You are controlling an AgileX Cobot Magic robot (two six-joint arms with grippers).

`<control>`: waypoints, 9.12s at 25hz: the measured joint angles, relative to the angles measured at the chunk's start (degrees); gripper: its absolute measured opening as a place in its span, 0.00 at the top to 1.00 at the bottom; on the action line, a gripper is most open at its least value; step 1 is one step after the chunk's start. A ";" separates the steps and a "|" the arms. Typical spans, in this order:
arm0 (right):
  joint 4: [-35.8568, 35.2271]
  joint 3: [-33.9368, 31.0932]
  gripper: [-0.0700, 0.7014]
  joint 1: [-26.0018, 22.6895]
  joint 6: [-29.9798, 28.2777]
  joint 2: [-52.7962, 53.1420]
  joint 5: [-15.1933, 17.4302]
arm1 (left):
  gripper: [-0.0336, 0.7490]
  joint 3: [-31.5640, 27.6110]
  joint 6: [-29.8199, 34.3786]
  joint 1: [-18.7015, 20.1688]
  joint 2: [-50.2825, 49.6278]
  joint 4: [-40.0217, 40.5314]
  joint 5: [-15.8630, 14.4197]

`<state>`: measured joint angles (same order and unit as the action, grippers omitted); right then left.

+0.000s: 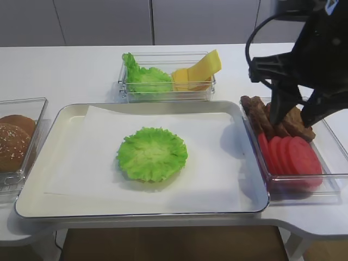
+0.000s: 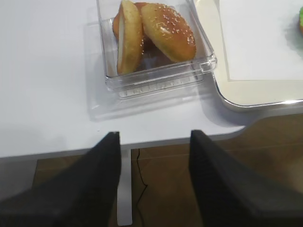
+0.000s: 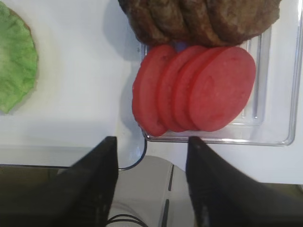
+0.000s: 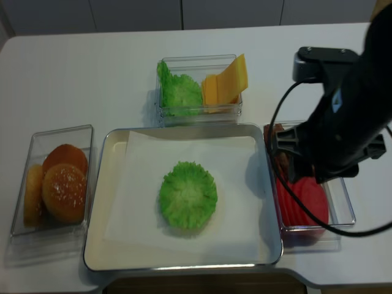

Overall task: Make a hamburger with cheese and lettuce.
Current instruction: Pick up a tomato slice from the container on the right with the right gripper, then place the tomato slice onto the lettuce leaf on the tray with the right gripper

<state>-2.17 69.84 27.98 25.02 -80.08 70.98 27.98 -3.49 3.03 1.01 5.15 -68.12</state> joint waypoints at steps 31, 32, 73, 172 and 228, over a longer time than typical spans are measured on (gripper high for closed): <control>-3.19 0.33 0.43 0.10 1.44 -12.52 -4.03 | 0.51 0.00 0.00 0.00 0.00 0.00 0.00; -3.19 0.33 0.43 0.10 1.44 -12.73 -4.03 | 0.51 0.00 0.00 0.00 0.00 0.00 0.00; -1.95 0.33 0.43 0.10 0.82 -14.54 -5.32 | 0.51 0.00 0.00 0.00 0.00 0.00 0.00; -2.67 11.44 0.79 0.10 -2.09 -13.83 -0.02 | 0.51 0.00 0.00 0.00 0.00 0.00 0.00; -4.92 20.73 0.79 10.27 -17.69 -22.51 -7.26 | 0.51 0.00 0.00 0.00 0.00 0.00 0.00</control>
<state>-7.10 90.57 38.25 7.33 -102.59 63.73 27.98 -3.49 3.03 1.01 5.15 -68.12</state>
